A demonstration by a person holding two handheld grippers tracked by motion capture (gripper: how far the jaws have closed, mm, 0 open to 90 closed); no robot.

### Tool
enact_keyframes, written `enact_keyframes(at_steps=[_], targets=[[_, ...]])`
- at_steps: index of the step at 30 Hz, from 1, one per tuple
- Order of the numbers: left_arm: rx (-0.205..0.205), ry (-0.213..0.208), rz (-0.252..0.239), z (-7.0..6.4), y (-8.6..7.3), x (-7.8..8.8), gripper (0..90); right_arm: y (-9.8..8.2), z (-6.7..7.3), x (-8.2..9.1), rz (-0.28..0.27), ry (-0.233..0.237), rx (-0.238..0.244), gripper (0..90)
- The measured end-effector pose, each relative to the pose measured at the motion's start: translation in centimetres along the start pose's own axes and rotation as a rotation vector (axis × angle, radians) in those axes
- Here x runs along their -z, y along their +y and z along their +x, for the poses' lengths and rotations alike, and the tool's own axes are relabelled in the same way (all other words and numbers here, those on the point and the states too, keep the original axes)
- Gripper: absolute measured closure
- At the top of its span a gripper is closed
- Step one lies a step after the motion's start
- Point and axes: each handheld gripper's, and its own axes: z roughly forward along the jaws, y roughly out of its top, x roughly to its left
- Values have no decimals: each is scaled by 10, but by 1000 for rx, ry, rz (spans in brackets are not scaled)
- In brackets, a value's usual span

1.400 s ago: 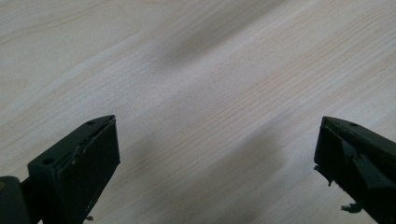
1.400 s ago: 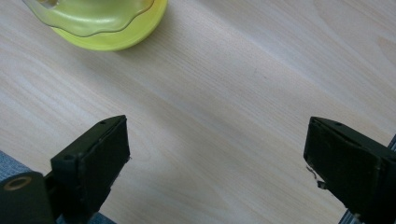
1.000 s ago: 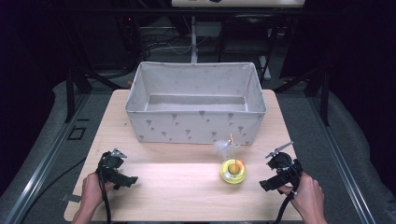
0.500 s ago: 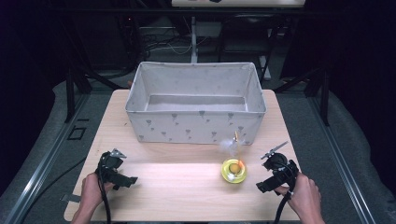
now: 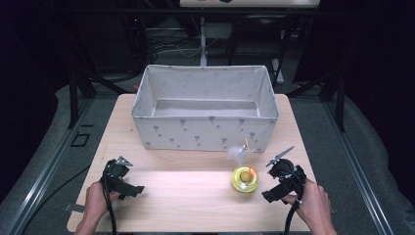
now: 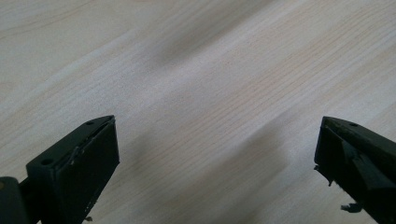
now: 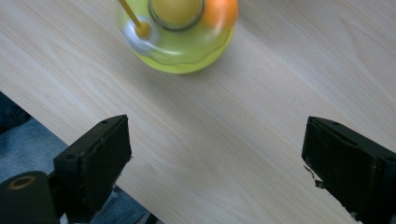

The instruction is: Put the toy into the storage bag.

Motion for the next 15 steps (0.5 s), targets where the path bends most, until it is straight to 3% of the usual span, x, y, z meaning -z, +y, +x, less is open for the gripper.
enact_keyframes(at_steps=[9, 15], targets=[[-1, -4, -3, 0, 0, 1, 1, 17, 14, 10, -46, 38, 26, 32], [3, -5, -3, 0, -1, 1, 1, 30, 21, 15, -46, 47, 53, 0]])
